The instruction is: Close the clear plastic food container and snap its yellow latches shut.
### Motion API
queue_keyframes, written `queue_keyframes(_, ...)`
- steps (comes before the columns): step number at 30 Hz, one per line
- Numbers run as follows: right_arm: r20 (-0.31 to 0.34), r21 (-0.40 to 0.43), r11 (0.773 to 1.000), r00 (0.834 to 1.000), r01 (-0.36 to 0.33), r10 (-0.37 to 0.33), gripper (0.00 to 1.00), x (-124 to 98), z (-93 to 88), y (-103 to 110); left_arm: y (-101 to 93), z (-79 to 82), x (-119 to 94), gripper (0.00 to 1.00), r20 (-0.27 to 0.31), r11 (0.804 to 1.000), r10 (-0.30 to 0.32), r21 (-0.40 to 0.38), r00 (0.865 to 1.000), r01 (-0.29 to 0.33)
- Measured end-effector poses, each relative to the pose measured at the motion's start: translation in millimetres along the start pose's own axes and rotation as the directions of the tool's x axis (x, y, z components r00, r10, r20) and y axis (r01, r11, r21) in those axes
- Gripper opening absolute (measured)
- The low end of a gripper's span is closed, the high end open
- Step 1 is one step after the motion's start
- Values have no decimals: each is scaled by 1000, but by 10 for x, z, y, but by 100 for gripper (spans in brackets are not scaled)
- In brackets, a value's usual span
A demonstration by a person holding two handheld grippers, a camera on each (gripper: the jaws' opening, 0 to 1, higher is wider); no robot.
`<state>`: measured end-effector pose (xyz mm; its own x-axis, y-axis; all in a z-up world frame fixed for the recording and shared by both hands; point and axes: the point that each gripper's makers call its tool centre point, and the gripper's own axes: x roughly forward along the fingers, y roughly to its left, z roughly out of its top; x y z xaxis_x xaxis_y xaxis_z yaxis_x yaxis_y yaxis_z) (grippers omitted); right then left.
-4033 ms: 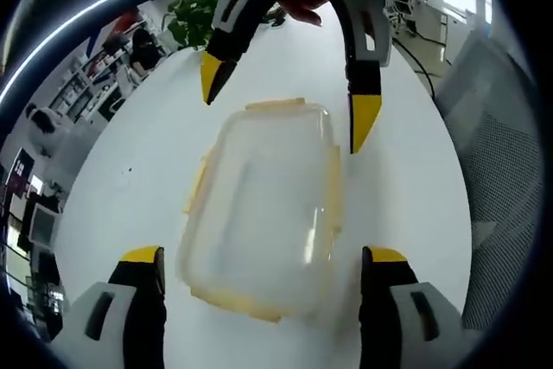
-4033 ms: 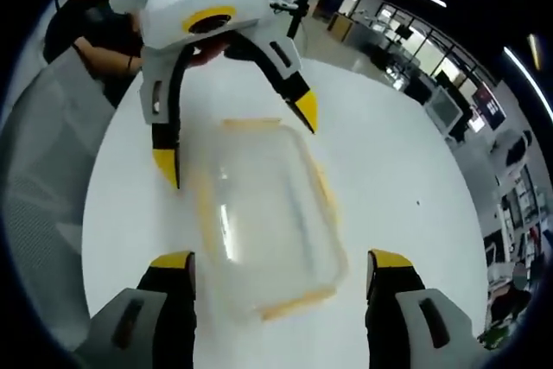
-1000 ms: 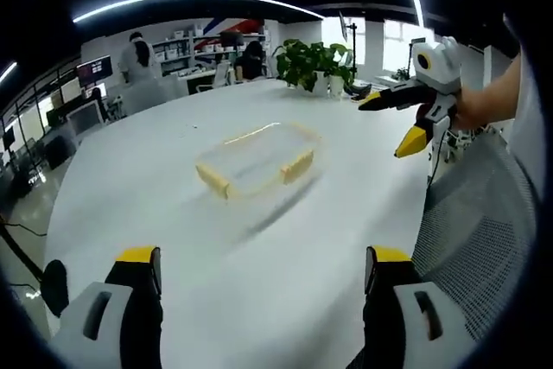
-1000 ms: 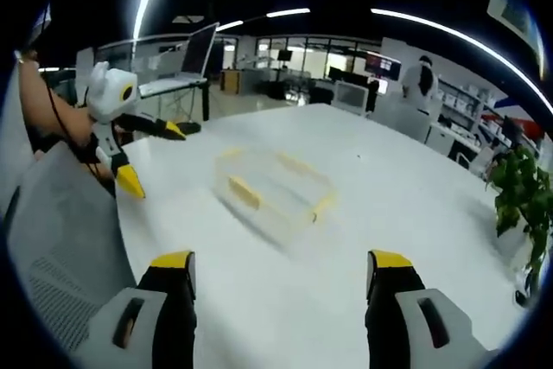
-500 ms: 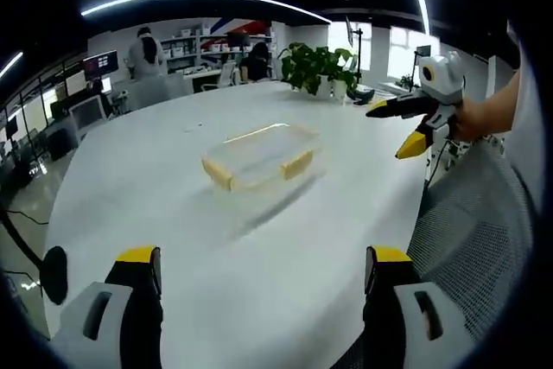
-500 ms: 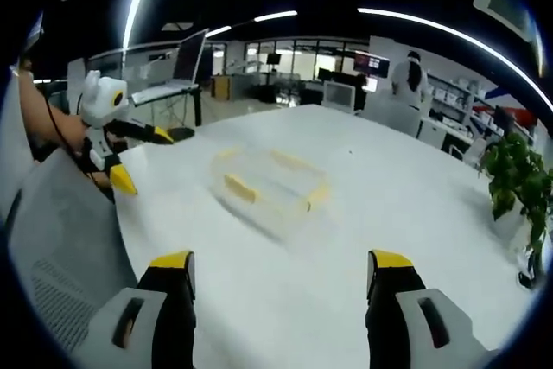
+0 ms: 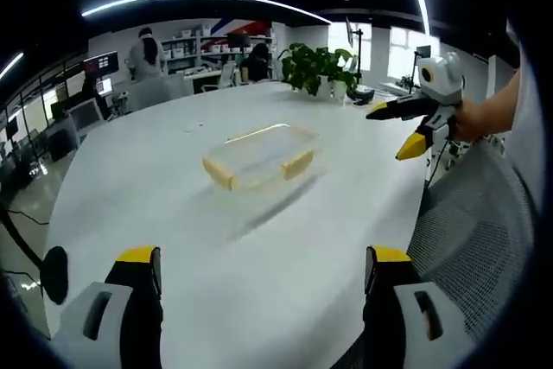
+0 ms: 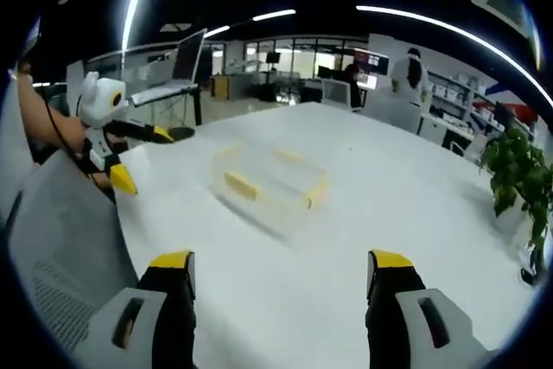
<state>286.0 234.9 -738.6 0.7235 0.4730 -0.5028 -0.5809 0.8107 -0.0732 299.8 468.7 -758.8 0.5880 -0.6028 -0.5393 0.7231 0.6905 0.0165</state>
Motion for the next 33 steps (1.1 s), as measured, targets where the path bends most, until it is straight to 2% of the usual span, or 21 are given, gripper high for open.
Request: queue_keyframes(33, -18, 0, 1000, 1000, -15, 15, 82, 25, -33, 32, 61, -26, -11, 99, -7, 1000, 21, -11, 1000, -21)
